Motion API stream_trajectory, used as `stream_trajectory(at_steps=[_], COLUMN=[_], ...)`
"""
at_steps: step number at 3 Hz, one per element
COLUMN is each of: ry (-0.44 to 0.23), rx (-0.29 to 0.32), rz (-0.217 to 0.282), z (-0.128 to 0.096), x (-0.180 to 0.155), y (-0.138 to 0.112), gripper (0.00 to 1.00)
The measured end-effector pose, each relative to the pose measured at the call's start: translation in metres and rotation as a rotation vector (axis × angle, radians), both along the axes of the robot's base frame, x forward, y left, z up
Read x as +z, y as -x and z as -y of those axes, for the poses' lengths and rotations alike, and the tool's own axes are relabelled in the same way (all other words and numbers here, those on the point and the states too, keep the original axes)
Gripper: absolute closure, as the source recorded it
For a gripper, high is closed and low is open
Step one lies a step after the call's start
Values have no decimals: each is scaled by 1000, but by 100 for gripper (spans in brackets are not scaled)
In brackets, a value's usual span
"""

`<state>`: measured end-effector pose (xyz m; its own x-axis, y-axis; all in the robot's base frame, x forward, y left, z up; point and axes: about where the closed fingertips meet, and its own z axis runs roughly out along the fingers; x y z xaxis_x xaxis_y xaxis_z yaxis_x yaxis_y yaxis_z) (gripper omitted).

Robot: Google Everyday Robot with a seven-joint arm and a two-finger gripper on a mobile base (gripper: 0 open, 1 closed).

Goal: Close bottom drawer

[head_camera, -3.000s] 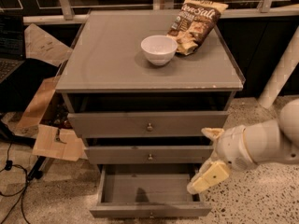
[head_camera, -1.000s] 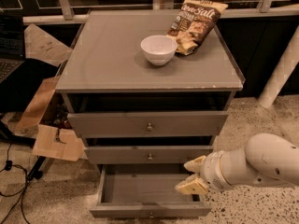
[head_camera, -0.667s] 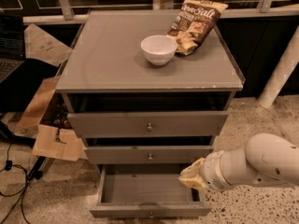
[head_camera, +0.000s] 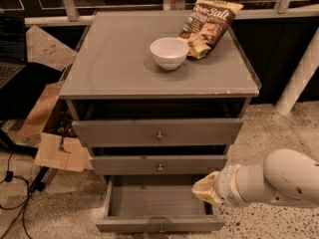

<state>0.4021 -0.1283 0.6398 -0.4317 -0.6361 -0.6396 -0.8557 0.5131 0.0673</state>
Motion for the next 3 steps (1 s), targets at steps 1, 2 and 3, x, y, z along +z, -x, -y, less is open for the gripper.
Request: stream_trajectory(at_steps=[1,2,3], ry=[8,7,2], rx=[-45,-78,-93], rz=[0,-18,-64], z=[0,-1,-4], x=[-30,-75,-126], y=[5,7,10], gripper=[100,100,100])
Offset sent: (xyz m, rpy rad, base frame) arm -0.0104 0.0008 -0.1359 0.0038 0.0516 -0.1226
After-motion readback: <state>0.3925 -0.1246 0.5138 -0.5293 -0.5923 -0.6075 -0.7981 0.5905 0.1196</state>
